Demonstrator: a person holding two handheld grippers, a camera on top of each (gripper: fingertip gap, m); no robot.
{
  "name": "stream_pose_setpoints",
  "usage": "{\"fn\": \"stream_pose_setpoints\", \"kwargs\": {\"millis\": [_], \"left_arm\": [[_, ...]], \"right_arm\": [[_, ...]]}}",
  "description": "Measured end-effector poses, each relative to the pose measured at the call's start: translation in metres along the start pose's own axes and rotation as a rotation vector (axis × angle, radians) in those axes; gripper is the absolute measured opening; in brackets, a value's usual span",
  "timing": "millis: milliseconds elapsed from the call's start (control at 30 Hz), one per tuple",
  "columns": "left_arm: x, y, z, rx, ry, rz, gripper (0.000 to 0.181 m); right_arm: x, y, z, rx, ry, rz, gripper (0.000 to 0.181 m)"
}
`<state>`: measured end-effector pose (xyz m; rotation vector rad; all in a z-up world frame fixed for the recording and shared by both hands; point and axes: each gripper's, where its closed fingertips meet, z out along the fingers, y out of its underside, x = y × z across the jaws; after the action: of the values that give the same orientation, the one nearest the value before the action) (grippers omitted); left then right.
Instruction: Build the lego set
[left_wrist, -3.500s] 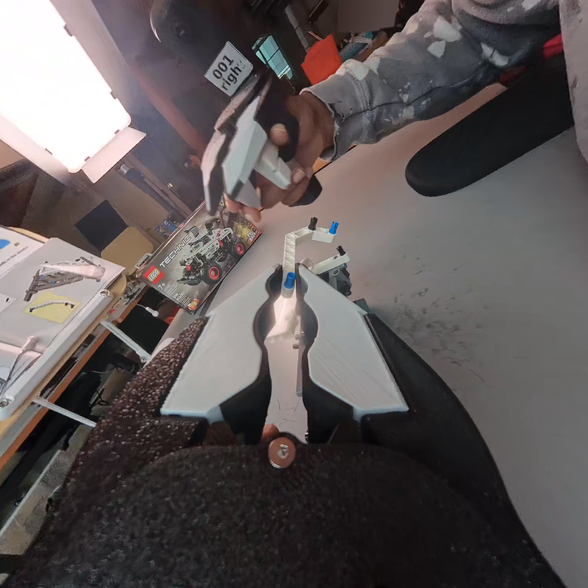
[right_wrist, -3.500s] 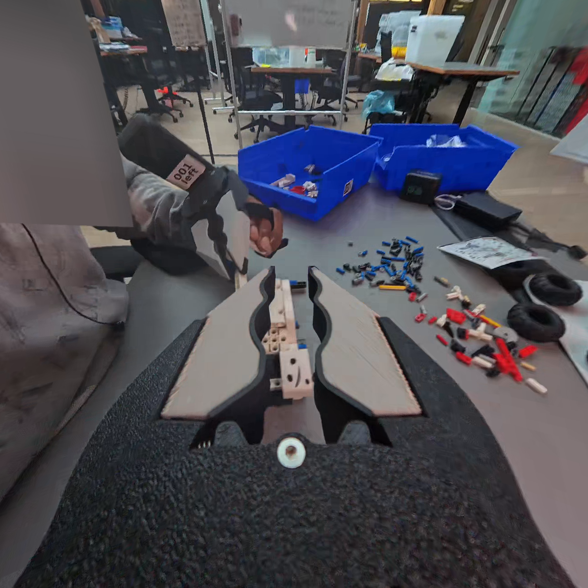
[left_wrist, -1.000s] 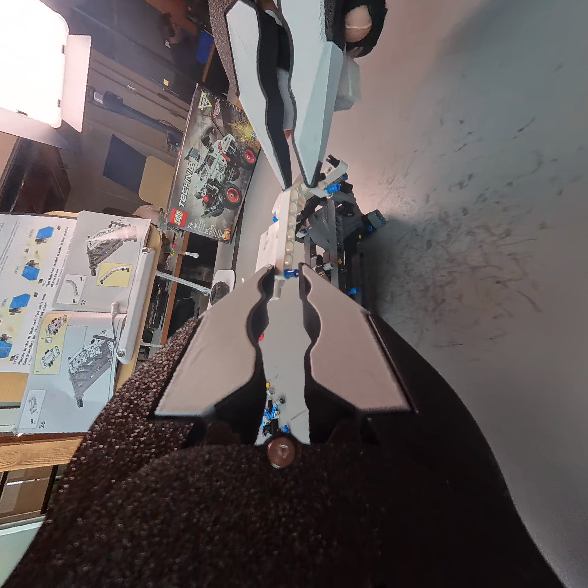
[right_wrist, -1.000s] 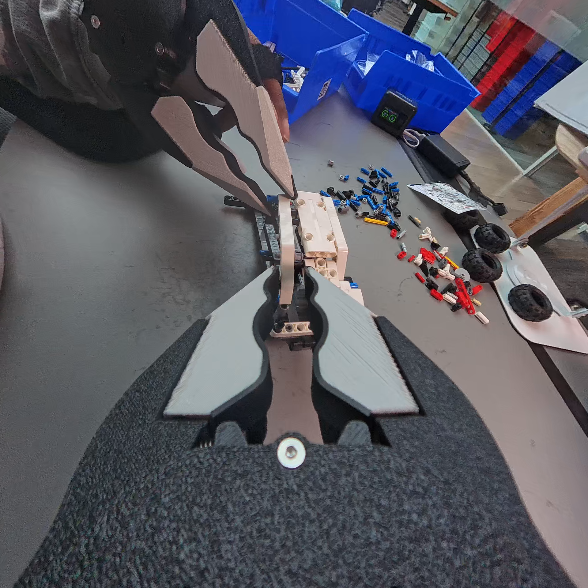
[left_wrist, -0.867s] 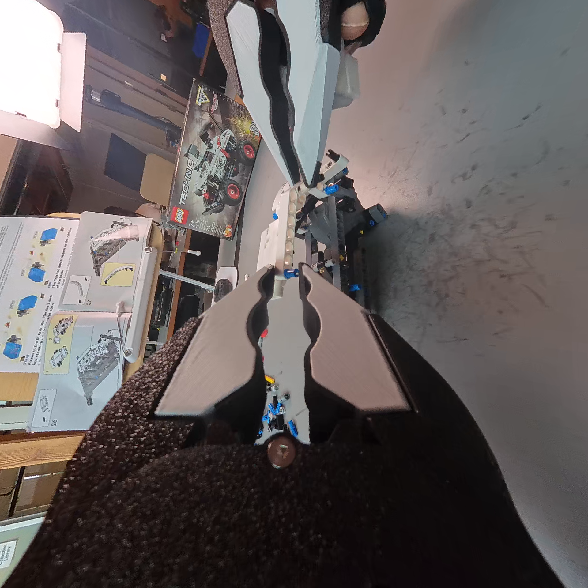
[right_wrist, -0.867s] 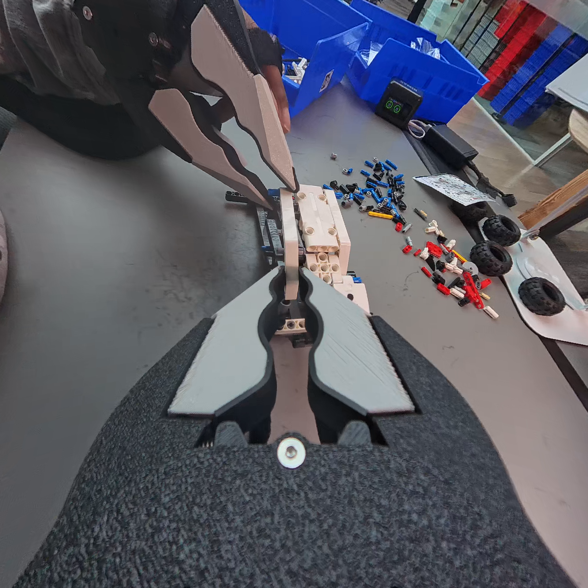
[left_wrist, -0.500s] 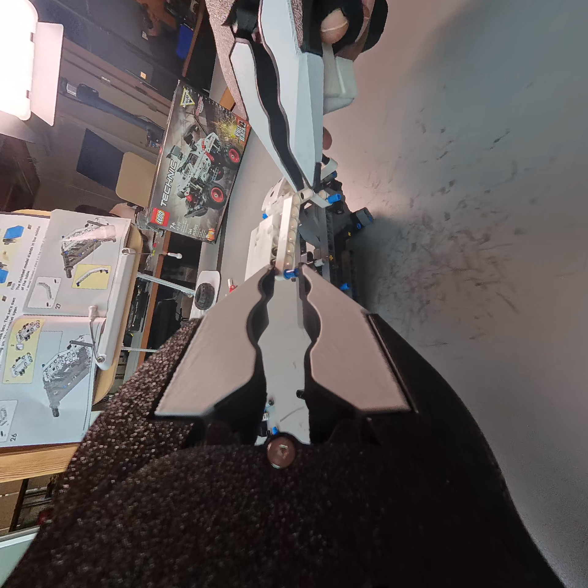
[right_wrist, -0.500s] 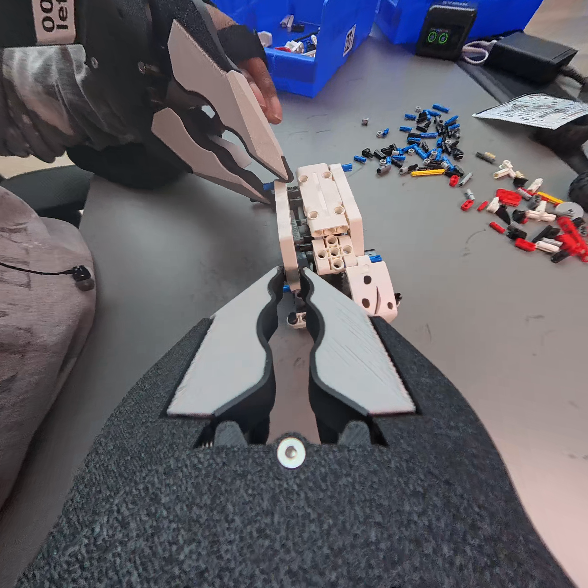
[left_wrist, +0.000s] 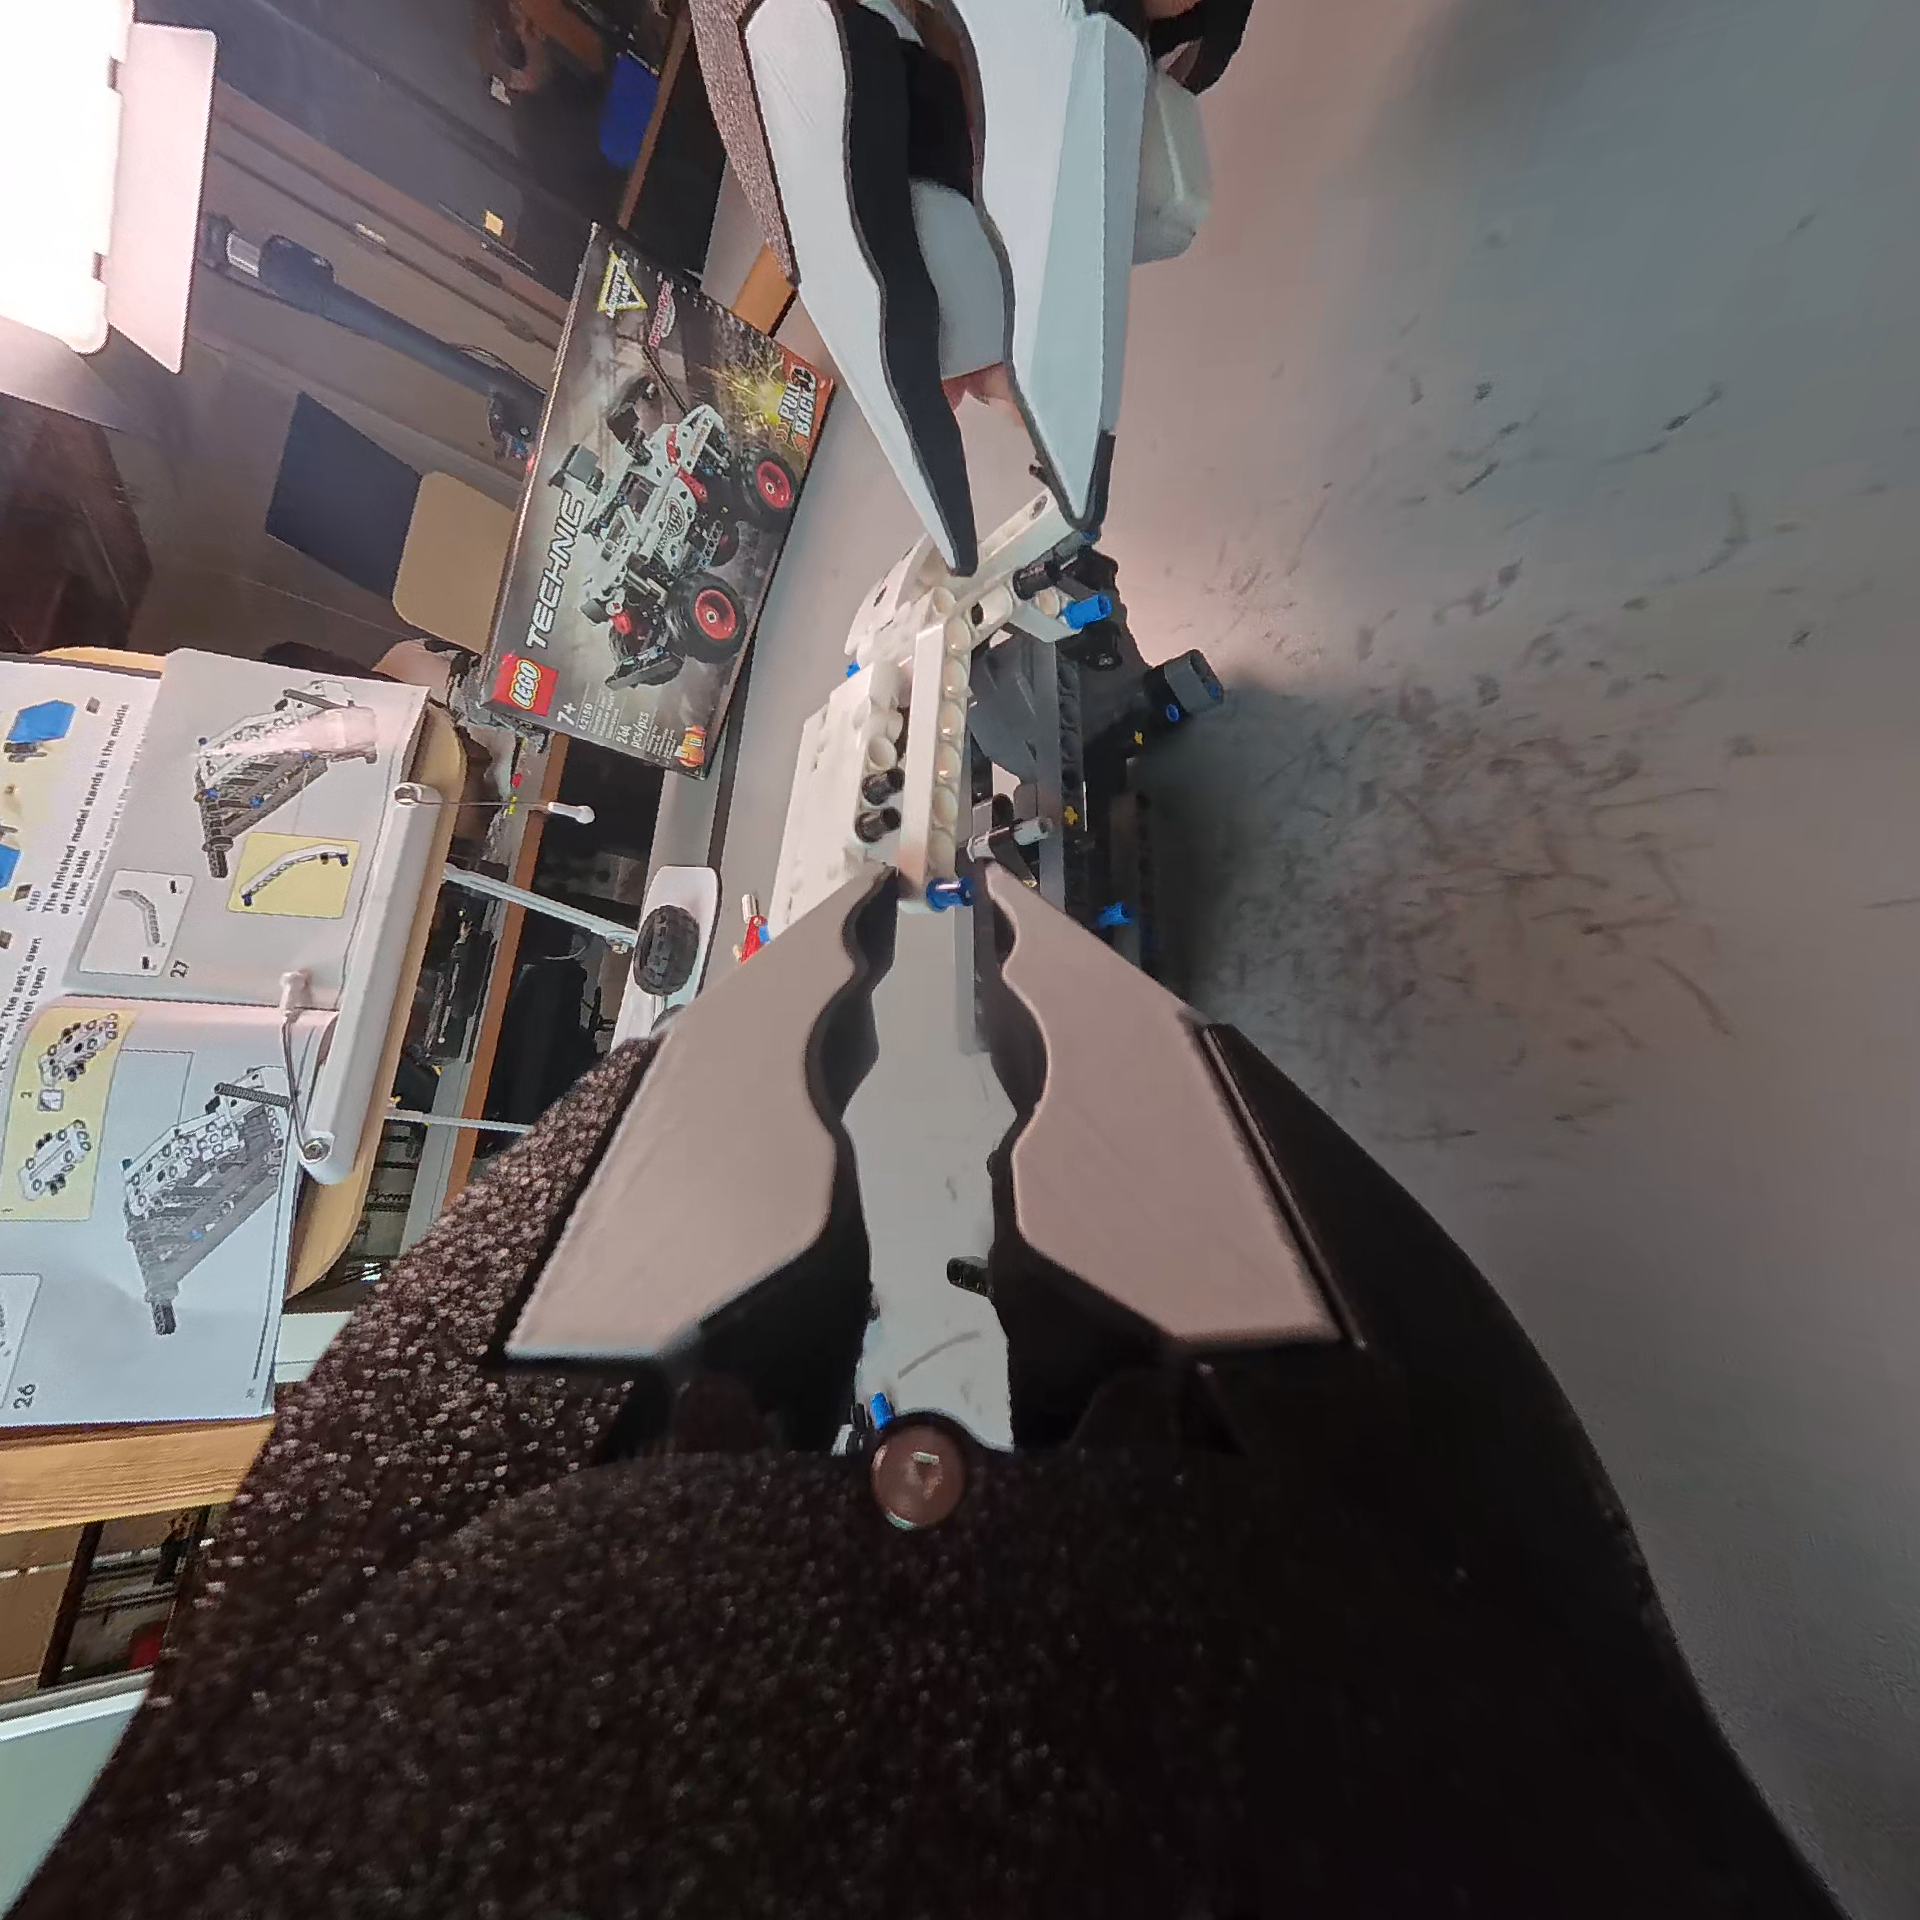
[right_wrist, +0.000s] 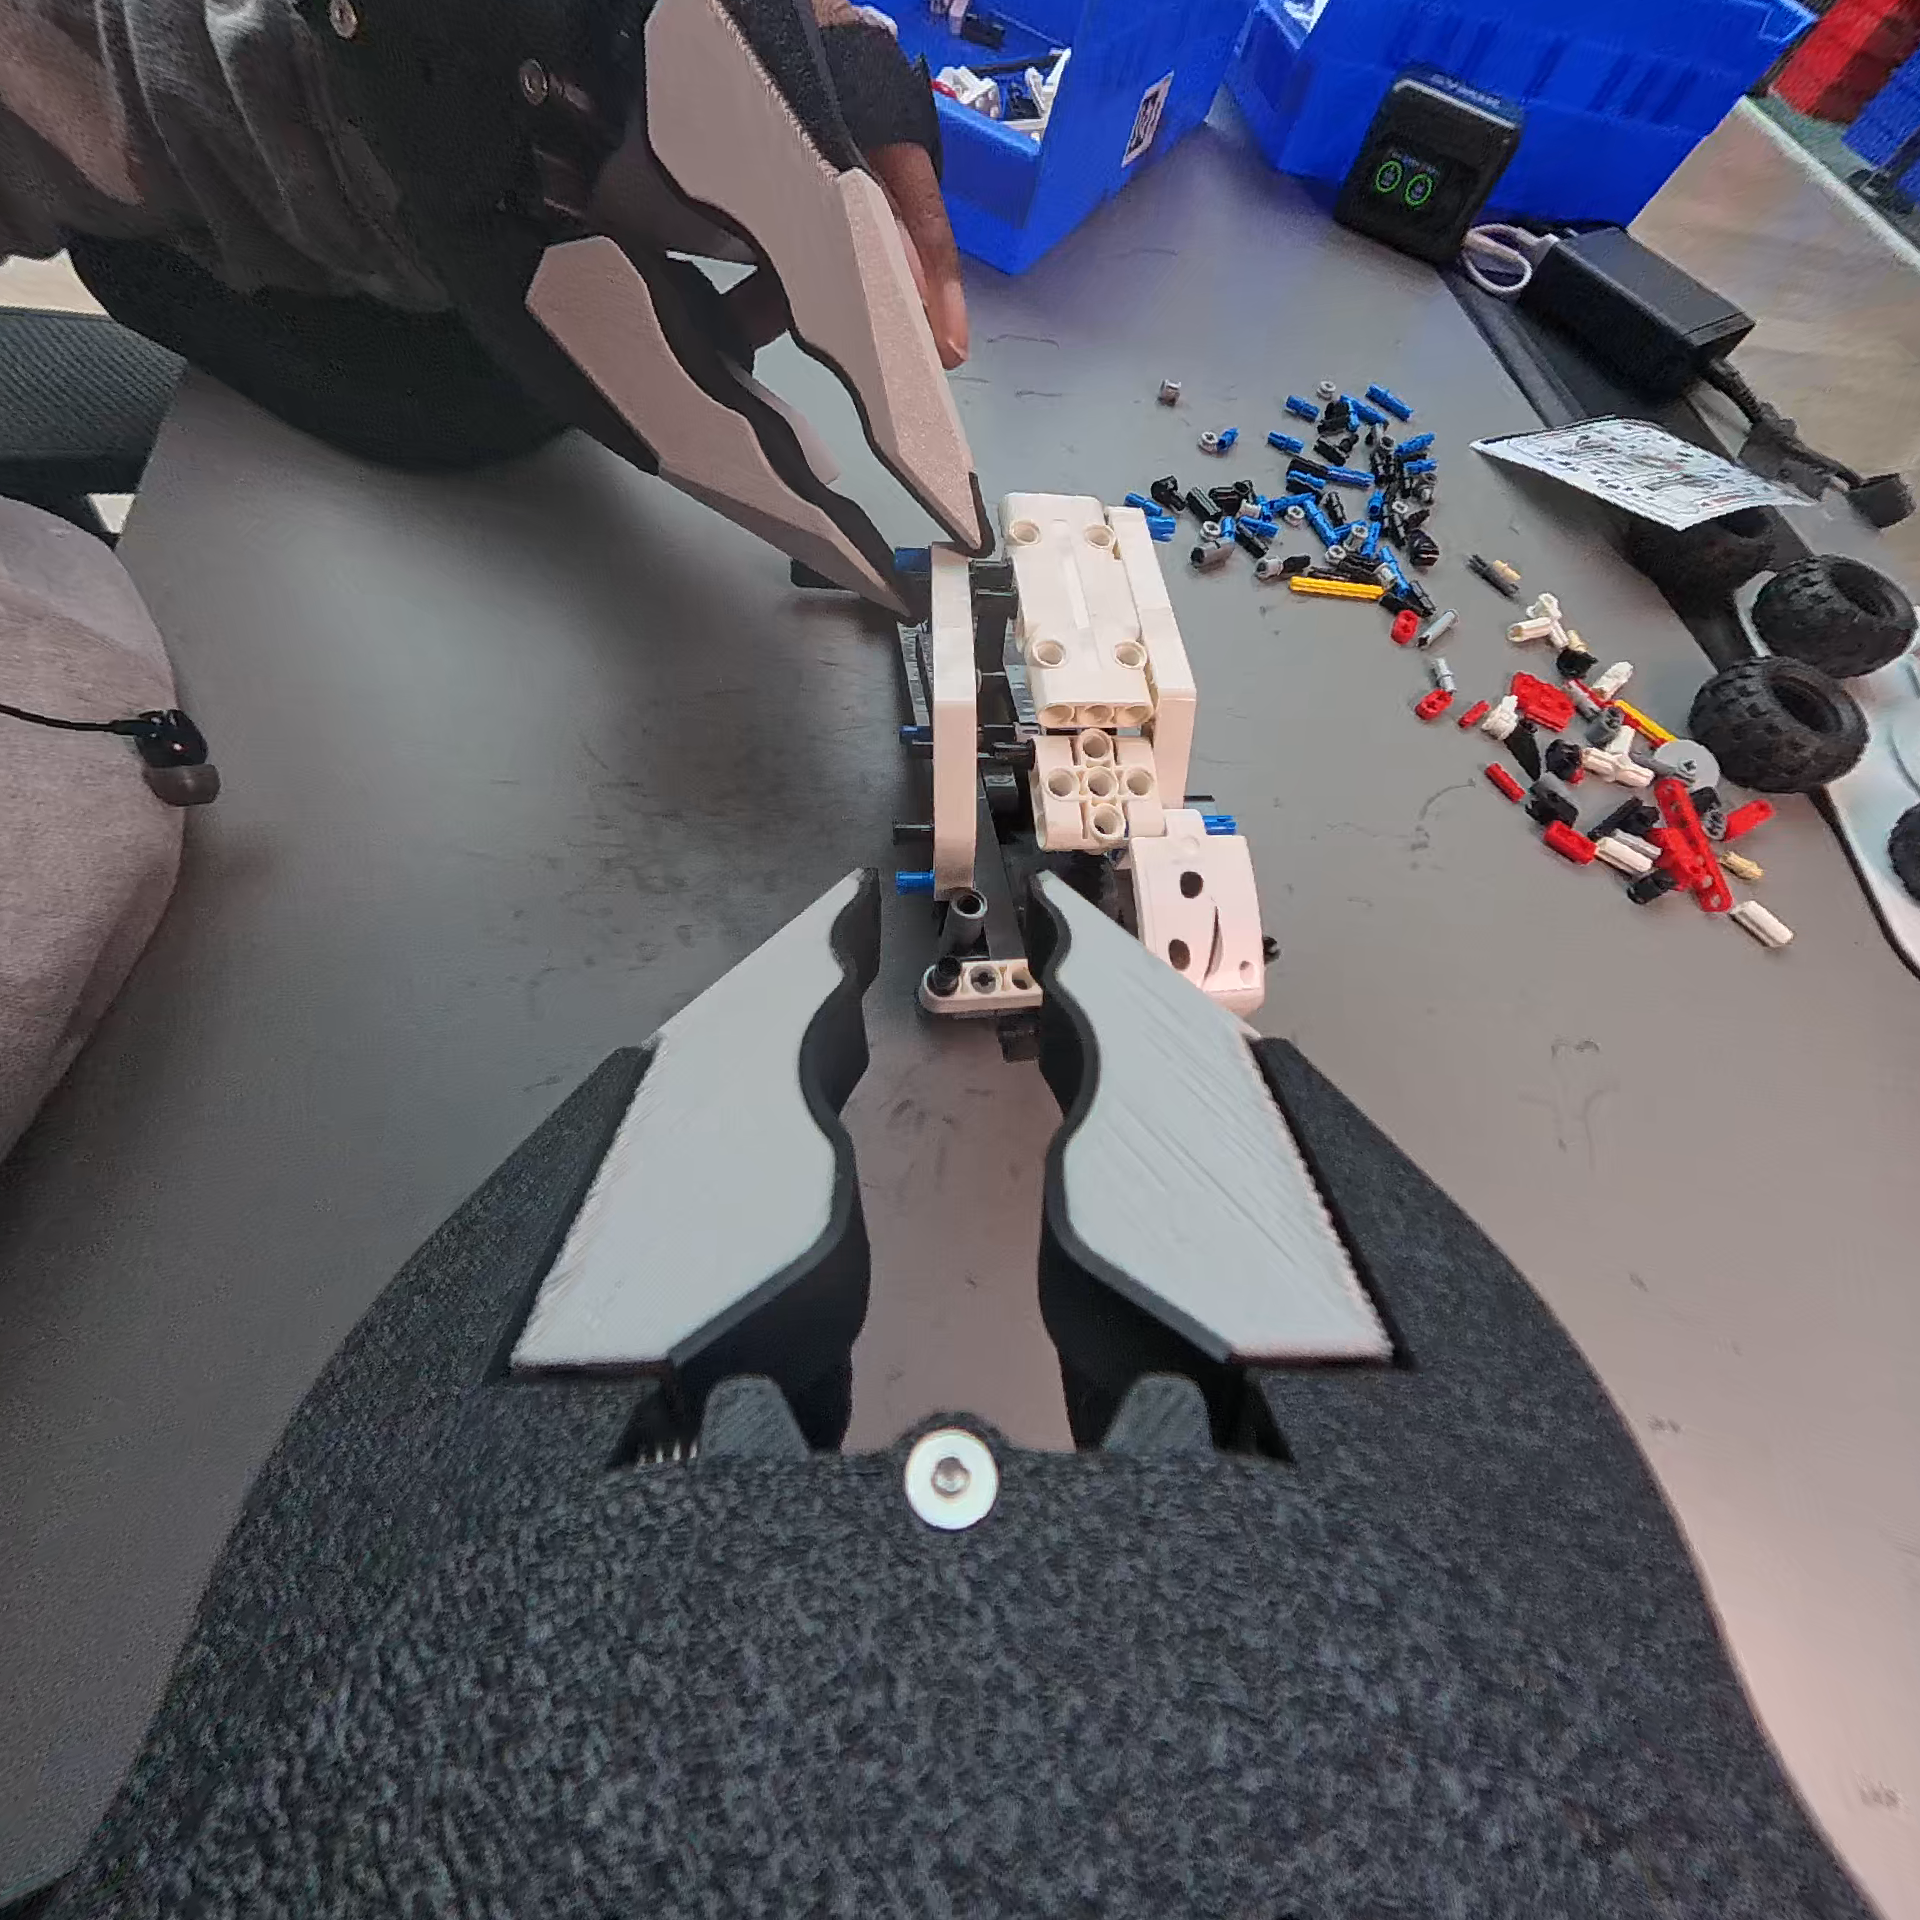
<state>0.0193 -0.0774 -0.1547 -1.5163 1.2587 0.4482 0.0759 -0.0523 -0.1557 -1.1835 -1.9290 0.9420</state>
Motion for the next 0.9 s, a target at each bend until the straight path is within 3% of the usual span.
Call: {"fn": "stream_pose_setpoints", "kwargs": {"millis": [167,367,433,567,667,800,900], "left_arm": [[0.000,0.003,0.002,-0.022,-0.013,0.004,0.015],[-0.001,0.004,0.002,-0.032,-0.020,0.002,0.015],[-0.002,0.004,0.003,-0.042,-0.024,0.003,0.015],[-0.002,0.004,0.004,-0.063,-0.028,0.014,0.015],[-0.002,0.004,0.004,-0.081,-0.034,0.034,0.015],[-0.003,0.004,0.002,-0.109,-0.044,0.073,0.015],[-0.006,0.002,0.000,-0.114,-0.064,0.088,0.015]], "right_arm": [[0.006,-0.001,0.006,0.009,0.052,-0.009,0.016],[0.009,-0.010,-0.001,0.039,0.053,0.016,0.018],[0.011,-0.018,-0.004,0.071,0.060,0.033,0.027],[0.027,-0.021,0.005,0.012,0.092,-0.031,0.066],[0.030,-0.021,0.014,-0.047,-0.001,-0.036,0.076],[0.034,-0.016,0.027,-0.096,-0.117,-0.036,0.073],[0.029,-0.015,0.030,-0.089,-0.208,-0.031,0.057]]}}
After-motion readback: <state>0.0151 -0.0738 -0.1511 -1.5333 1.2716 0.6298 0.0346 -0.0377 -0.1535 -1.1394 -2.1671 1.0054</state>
